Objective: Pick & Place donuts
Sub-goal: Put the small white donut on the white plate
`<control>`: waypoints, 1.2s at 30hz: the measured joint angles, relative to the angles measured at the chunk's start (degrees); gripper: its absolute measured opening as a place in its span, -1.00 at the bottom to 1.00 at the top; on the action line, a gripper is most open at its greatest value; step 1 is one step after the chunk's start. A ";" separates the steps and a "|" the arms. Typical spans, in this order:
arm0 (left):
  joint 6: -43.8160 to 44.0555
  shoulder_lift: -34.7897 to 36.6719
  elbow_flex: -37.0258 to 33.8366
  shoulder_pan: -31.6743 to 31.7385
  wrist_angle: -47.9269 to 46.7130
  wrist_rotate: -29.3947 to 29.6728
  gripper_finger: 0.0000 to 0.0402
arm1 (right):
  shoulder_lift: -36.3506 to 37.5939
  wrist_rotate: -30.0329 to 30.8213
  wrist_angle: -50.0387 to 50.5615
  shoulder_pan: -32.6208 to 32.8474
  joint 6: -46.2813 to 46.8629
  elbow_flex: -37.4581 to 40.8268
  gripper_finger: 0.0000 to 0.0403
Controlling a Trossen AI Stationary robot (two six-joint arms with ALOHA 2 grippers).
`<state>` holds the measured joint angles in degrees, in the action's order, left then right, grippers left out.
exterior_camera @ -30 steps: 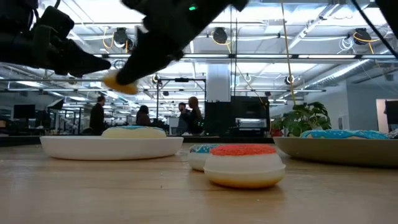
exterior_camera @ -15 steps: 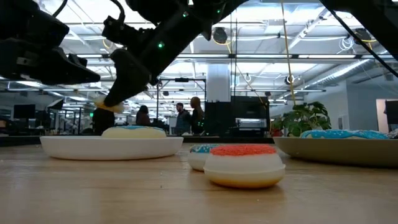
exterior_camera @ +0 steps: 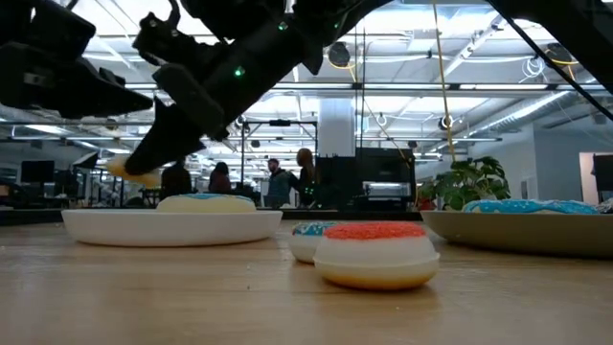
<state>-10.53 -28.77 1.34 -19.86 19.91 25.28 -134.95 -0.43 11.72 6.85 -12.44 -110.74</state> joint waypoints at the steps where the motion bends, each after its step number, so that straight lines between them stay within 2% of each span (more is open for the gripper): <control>1: -0.52 0.10 0.00 -0.54 0.28 -0.10 -0.85 | -0.27 -0.89 -0.86 0.21 0.50 0.03 -0.99; 8: -1.24 1.16 0.00 -3.80 -0.27 0.35 -0.85 | -3.26 -2.64 -5.00 1.05 4.27 0.00 -0.99; 19: -2.73 1.16 0.00 -4.06 -0.14 0.81 -0.85 | -4.65 -2.64 -4.19 1.69 4.07 0.03 -0.96; 27: -2.60 1.16 0.00 -4.06 -0.33 0.82 -0.85 | -4.38 -3.02 -2.95 1.21 4.25 0.03 -0.64; 32: -2.42 1.16 0.00 -4.06 -0.36 0.81 -0.85 | -4.38 -5.89 -3.46 1.22 4.89 0.03 -0.40; 36: -1.79 1.16 0.00 -4.06 -0.41 0.81 -0.85 | -4.38 -5.89 -3.01 1.27 5.12 0.03 -0.28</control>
<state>-12.31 -27.62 1.34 -23.92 19.50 26.09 -139.33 -6.32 8.71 8.12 -7.32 -110.72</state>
